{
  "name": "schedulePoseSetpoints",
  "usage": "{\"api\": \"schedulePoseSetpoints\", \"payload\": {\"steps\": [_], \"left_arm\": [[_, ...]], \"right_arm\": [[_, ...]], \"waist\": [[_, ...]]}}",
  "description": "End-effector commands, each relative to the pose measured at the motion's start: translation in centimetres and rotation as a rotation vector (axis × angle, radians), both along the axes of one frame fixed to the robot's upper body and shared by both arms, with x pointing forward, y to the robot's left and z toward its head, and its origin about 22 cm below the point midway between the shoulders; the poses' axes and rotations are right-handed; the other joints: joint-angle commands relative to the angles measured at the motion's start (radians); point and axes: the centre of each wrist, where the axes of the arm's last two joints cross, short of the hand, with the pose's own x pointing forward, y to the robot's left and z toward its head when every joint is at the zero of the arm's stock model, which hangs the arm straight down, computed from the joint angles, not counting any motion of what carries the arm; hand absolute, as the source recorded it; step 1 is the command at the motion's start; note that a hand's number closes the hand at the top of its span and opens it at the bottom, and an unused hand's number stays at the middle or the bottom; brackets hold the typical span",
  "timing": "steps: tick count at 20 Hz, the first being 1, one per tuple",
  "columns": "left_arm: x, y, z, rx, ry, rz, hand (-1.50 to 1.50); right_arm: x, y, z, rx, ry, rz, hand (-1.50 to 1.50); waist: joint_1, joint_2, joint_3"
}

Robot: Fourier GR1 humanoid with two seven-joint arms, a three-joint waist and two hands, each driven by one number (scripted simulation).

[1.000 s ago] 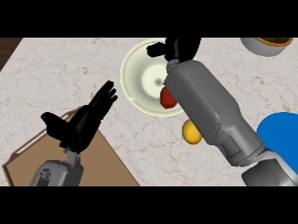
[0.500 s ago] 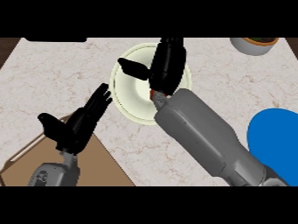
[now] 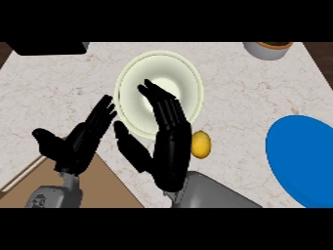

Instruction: Pick the bell pepper from the plate and place it in the bowl

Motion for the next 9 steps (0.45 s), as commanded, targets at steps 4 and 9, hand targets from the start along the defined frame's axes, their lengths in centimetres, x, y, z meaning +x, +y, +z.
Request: {"api": "schedulePoseSetpoints", "payload": {"steps": [4,9], "left_arm": [[-0.8,0.6,-0.2,0.001,-0.004,0.028,0.00],[-1.5,0.7,-1.1,-0.006,0.013,0.043,0.00]], "right_arm": [[-10.3,-0.3,-4.8,0.086,0.090,0.093,1.50],[-18.5,0.0,-7.8,0.039,0.222,0.165,1.50]], "waist": [[-0.026,-0.008,0.001],[-0.038,-0.001,0.000]]}}
